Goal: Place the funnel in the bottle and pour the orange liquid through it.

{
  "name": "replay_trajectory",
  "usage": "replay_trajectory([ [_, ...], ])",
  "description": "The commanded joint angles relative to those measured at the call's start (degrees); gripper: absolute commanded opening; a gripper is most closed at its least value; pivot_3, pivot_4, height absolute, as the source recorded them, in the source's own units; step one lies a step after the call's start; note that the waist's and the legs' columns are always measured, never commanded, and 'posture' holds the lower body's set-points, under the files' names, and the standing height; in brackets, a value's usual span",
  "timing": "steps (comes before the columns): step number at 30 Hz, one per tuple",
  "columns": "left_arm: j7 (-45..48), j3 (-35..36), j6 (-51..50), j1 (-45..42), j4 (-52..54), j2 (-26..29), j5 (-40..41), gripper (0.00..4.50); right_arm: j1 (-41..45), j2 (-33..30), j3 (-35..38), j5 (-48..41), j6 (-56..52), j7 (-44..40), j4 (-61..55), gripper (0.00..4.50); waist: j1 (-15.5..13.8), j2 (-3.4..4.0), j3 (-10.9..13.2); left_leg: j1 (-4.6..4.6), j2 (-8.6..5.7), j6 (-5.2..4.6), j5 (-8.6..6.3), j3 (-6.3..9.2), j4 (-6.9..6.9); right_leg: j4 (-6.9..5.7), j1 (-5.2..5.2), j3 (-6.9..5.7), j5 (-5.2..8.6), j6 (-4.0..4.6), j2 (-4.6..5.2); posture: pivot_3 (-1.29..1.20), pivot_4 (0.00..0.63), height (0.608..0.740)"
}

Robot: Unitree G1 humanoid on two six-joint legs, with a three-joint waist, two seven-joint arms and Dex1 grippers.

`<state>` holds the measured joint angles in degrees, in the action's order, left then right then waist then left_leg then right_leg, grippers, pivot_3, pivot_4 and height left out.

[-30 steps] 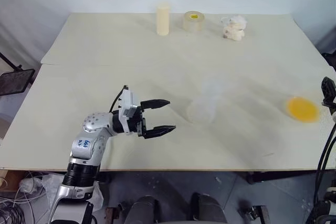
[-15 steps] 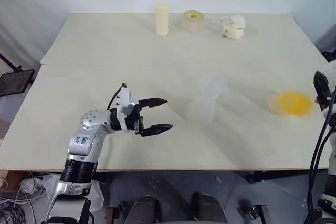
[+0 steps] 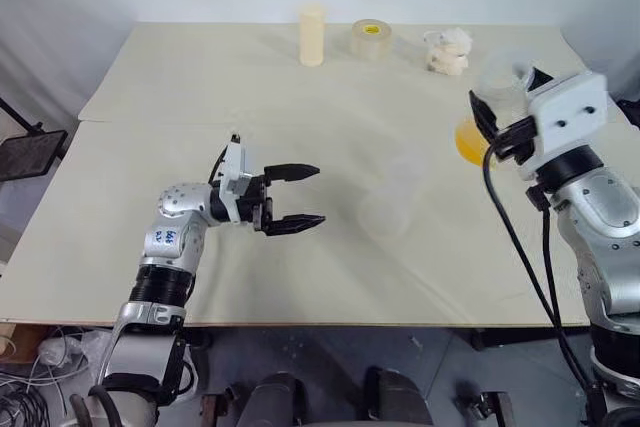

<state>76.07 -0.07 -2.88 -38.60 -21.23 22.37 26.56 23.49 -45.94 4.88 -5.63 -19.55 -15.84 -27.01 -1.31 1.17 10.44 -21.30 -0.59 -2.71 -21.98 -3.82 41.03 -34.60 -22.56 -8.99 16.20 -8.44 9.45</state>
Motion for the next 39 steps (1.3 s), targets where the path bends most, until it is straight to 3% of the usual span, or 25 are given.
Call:
replay_trajectory([
  [1, 1.0, 0.3, 0.0, -1.5, 0.7, -0.4, 0.8, 4.50, 0.2, -3.5, -1.3, 7.3, 6.8, -2.9, -1.4, 2.44, 0.1, -0.03, 0.0, 0.01, 0.01, 0.00, 0.00, 0.00, -0.03, 0.00, 0.00, -0.02, 0.00, 0.00, 0.00, 0.00, 0.150, 0.740],
  [6, 2.2, -0.1, -1.7, -1.5, 1.7, -0.9, 1.3, 4.50, 1.2, -6.4, -5.0, 19.1, 13.7, -3.1, 1.6, 2.44, 0.1, -0.04, 0.0, 0.01, 0.05, 0.00, 0.00, -0.01, 0.01, 0.00, 0.00, -0.01, 0.00, 0.00, -0.01, 0.00, 0.150, 0.740],
  [13, 2.9, 0.1, -2.4, -1.9, 1.3, -1.0, 1.2, 4.50, 1.1, -5.7, -5.7, 27.3, 22.2, -2.2, 4.8, 2.44, 0.1, -0.05, 0.0, 0.00, 0.22, 0.00, 0.00, 0.03, 0.01, 0.00, 0.00, -0.02, 0.00, 0.00, -0.01, 0.00, 0.150, 0.740],
  [39, 3.7, 1.8, -2.9, -1.2, 2.1, 1.0, 1.3, 4.50, 2.9, -6.4, -4.0, 44.9, 39.7, 3.6, 11.2, 2.44, 0.1, -0.05, 0.0, 0.00, 0.30, 0.00, 0.00, 0.04, 0.00, 0.01, 0.00, -0.01, 0.00, 0.00, -0.01, 0.00, 0.150, 0.740],
])
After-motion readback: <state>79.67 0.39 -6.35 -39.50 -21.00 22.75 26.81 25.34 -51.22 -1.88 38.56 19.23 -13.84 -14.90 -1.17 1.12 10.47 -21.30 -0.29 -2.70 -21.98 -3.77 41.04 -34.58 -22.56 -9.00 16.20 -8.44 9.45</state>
